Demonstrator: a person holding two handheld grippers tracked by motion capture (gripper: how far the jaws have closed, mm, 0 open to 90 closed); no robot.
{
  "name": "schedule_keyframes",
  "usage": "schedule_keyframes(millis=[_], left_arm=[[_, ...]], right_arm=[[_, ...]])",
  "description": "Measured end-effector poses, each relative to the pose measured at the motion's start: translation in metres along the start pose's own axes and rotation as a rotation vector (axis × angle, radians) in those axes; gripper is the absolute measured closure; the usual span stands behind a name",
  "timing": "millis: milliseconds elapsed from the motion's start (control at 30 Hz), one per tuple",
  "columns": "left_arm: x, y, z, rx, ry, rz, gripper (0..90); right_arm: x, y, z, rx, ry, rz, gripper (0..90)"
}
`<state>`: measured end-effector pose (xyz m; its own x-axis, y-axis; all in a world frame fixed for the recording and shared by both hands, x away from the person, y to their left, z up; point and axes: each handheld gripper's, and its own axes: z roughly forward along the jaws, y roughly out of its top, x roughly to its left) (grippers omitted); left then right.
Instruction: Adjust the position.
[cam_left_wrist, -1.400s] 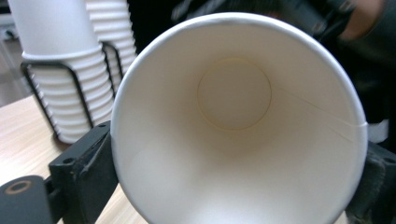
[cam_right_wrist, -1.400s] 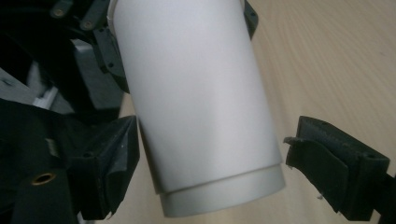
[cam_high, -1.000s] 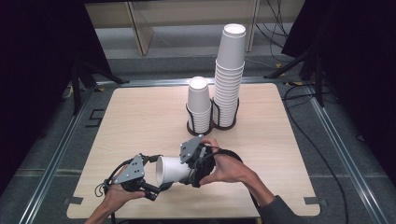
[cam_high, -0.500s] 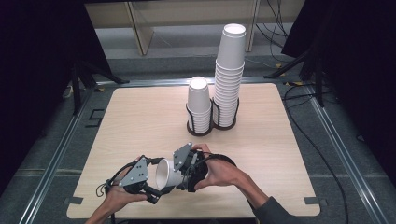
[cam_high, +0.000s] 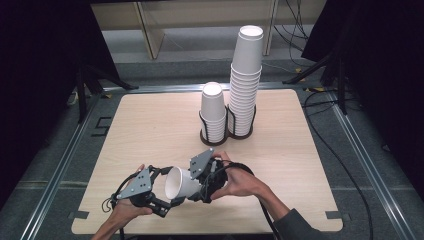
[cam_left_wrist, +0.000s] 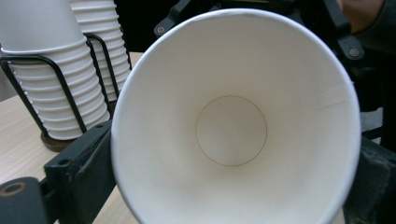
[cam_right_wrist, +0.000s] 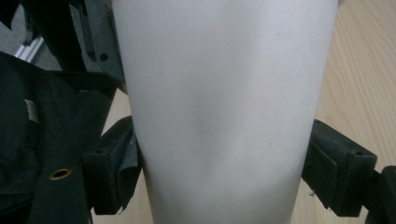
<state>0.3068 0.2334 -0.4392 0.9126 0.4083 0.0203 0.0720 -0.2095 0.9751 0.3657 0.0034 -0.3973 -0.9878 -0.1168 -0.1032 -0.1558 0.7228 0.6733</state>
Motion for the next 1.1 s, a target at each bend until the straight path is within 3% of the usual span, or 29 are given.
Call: schedule_keyframes(millis=[100, 200, 500, 600, 700, 800, 833, 967, 1000, 1033, 1100], left_arm=[[0.001, 0.001, -0.002, -0.007, 0.007, -0.001, 6.0], [0.000, 0.002, -0.002, -0.074, 0.012, -0.033, 6.0], [0.002, 0.003, -0.006, -0.105, 0.042, -0.074, 6.2], [0.005, 0.003, -0.009, -0.128, 0.057, -0.098, 8.9], [0.008, 0.002, -0.010, -0.161, 0.060, -0.160, 10.9], [0.007, 0.002, -0.009, -0.171, 0.053, -0.174, 10.1], [0.006, 0.002, -0.008, -0.172, 0.059, -0.176, 8.8], [0.004, 0.003, -0.005, -0.170, 0.081, -0.194, 4.5], [0.004, 0.003, -0.005, -0.170, 0.083, -0.193, 4.3], [0.004, 0.003, -0.005, -0.171, 0.084, -0.192, 3.5], [0.004, 0.003, -0.004, -0.171, 0.085, -0.194, 1.4]], right_arm=[[-0.002, -0.001, -0.005, -0.030, 0.004, 0.008, 20.9], [-0.003, -0.002, -0.010, -0.061, 0.014, 0.033, 20.9], [-0.004, -0.003, -0.019, -0.103, 0.008, 0.066, 20.9], [-0.009, -0.007, -0.026, -0.122, -0.017, 0.090, 20.7], [-0.012, -0.009, -0.030, -0.166, -0.027, 0.113, 20.5], [-0.011, -0.009, -0.027, -0.178, -0.034, 0.118, 20.5], [-0.010, -0.008, -0.024, -0.182, -0.030, 0.140, 20.4], [-0.009, -0.006, -0.015, -0.188, -0.027, 0.108, 20.4], [-0.007, -0.006, -0.013, -0.179, -0.015, 0.146, 20.4], [-0.008, -0.006, -0.010, -0.195, -0.020, 0.111, 20.4], [-0.006, -0.004, -0.004, -0.212, -0.001, 0.130, 20.3]])
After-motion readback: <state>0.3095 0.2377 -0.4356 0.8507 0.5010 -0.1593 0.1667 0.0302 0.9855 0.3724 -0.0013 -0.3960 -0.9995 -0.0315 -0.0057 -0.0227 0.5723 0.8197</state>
